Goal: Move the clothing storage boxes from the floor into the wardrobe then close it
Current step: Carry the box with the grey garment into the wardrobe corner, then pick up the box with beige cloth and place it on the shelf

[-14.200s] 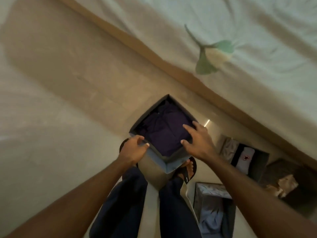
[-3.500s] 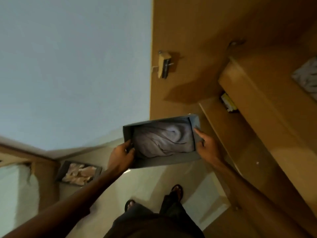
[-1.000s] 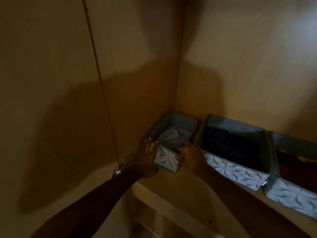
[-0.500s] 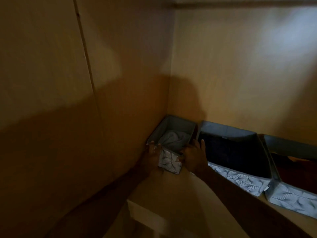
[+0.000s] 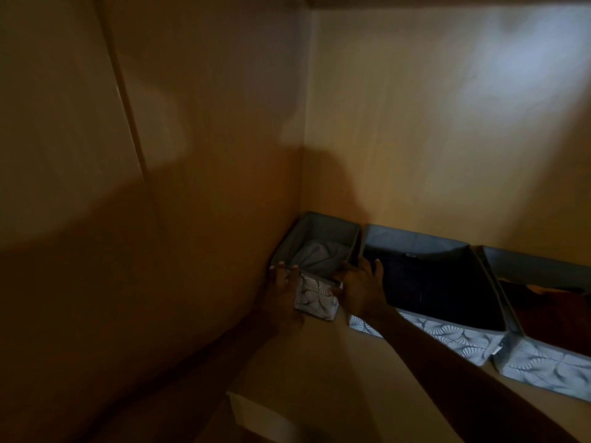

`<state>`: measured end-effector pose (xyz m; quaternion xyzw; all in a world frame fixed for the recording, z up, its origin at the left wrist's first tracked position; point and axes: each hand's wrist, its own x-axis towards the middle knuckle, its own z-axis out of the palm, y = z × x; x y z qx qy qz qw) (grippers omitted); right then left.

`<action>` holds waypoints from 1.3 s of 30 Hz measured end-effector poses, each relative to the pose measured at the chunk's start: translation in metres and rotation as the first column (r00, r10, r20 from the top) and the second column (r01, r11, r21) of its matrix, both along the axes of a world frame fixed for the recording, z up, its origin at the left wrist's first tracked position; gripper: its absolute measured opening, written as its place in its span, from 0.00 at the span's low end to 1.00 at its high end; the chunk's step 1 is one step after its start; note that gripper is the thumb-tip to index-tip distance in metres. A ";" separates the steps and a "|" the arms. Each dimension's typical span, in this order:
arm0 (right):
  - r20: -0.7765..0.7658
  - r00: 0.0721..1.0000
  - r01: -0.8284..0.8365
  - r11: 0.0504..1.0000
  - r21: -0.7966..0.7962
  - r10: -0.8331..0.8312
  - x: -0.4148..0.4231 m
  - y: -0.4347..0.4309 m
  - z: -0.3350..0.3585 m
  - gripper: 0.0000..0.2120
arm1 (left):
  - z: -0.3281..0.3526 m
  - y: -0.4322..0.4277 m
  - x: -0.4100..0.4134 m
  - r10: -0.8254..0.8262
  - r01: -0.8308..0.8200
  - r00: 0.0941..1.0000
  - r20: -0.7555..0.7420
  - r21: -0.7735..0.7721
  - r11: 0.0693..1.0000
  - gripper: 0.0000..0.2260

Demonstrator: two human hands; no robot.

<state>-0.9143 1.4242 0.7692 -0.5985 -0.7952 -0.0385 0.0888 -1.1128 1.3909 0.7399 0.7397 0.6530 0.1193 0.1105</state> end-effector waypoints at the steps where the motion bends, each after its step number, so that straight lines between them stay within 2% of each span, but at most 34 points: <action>1: 0.003 1.000 0.001 1.000 -0.005 -0.001 0.002 0.000 -0.002 0.18 | 0.000 0.000 -0.001 -0.004 0.004 1.000 0.017 0.001 1.000 0.47; 8: 0.008 1.000 -0.016 0.999 -0.041 0.016 0.017 -0.005 0.005 0.16 | 0.011 -0.006 0.001 -0.009 0.010 0.998 0.057 -0.016 1.000 0.43; 18: -0.001 1.000 -0.022 0.998 -0.057 0.022 0.014 -0.008 0.007 0.16 | 0.017 -0.003 -0.012 -0.090 0.090 0.996 -0.002 -0.094 0.992 0.47; 20: -0.014 1.000 -0.005 0.998 -0.062 0.004 0.014 -0.012 0.007 0.18 | 0.019 -0.006 -0.012 -0.103 0.107 0.993 0.052 -0.083 0.991 0.45; 21: -0.024 1.000 -0.004 0.998 -0.057 0.002 0.014 -0.013 0.006 0.18 | 0.020 -0.008 -0.012 -0.099 0.106 0.987 0.127 -0.045 0.993 0.42; 24: -0.128 0.991 -0.042 0.999 -0.015 0.040 0.016 -0.021 0.004 0.19 | 0.014 -0.021 -0.011 -0.028 -0.001 0.914 0.404 0.071 0.997 0.32; 27: -0.285 0.951 -0.090 0.990 0.107 0.118 0.017 -0.035 0.006 0.18 | 0.005 -0.038 -0.008 0.043 -0.098 0.772 0.635 0.051 0.994 0.28; 31: -0.540 0.808 -0.174 0.971 0.165 0.237 0.013 -0.059 0.015 0.18 | 0.008 -0.070 0.000 0.053 -0.155 0.655 0.754 0.065 0.986 0.23; 34: -0.724 0.638 -0.284 0.954 0.096 0.263 0.014 -0.082 0.016 0.19 | 0.017 -0.100 0.013 0.114 -0.268 0.609 0.785 0.068 0.961 0.20; 36: -0.812 0.541 -0.344 0.939 0.023 0.218 0.018 -0.099 0.013 0.18 | 0.019 -0.120 0.022 0.153 -0.346 0.540 0.827 0.053 0.937 0.18; 37: -0.834 0.515 -0.373 0.928 -0.011 0.197 0.022 -0.110 0.012 0.18 | 0.017 -0.133 0.027 0.163 -0.391 0.494 0.854 0.051 0.919 0.17; 39: -0.828 0.533 -0.396 0.916 -0.064 0.172 0.031 -0.128 0.005 0.18 | 0.011 -0.162 0.035 0.193 -0.463 0.439 0.878 0.037 0.885 0.14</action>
